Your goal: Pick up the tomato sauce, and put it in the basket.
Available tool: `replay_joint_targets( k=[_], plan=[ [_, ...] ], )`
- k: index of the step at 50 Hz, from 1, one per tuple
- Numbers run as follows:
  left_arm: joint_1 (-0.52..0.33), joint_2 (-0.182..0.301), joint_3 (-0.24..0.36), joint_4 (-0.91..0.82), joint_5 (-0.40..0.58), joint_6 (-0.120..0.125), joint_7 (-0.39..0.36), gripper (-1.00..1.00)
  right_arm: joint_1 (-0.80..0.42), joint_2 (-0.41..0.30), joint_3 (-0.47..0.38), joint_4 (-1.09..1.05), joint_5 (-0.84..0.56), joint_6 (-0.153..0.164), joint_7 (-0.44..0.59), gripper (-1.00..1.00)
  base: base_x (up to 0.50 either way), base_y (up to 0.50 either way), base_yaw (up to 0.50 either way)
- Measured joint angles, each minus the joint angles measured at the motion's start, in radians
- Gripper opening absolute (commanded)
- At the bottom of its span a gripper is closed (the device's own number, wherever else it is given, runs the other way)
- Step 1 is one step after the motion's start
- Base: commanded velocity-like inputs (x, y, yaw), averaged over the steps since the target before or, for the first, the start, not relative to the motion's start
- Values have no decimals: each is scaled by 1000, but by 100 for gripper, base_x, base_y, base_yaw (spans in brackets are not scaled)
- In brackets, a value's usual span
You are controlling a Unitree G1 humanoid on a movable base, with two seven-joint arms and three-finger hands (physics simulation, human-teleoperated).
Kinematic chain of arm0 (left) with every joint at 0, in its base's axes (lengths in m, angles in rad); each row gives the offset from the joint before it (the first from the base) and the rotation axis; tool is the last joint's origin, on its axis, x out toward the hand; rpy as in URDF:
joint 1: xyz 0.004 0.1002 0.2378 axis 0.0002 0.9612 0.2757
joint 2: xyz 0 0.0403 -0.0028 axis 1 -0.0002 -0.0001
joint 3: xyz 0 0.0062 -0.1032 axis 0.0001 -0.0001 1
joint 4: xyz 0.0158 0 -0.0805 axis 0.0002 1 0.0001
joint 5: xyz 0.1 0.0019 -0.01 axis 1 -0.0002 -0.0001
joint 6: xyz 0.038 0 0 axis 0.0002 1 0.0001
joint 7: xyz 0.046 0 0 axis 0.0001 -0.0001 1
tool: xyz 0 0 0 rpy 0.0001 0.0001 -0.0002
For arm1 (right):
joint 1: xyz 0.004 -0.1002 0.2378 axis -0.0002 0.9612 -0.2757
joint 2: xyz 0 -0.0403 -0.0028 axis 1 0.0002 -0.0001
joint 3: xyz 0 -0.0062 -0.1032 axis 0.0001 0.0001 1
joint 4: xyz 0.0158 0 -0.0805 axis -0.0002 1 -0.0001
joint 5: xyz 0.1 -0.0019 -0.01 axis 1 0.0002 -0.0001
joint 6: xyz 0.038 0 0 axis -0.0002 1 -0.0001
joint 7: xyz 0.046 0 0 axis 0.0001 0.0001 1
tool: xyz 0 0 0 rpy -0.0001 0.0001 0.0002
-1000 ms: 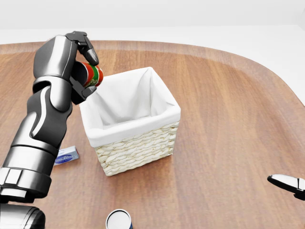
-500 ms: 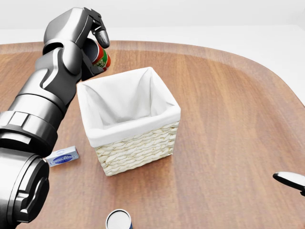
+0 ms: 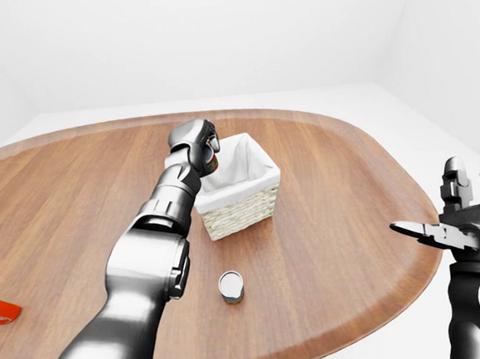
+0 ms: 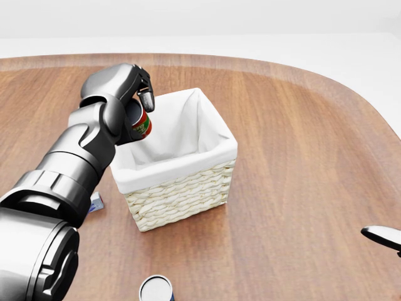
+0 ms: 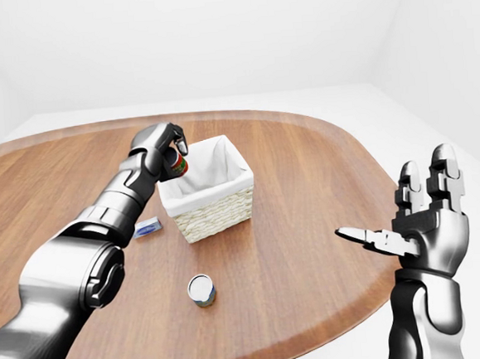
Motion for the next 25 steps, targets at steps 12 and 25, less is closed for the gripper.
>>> replay_joint_targets(
  k=[12,25],
  plan=[
    [35,-7,4,7,26,0,7,-100,1,1,-2,0,2,0,1,100,0,0,0],
    [53,-8,6,10,41,0,7,20,2,1,-3,1,5,0,2,100,0,0,0]
  ],
)
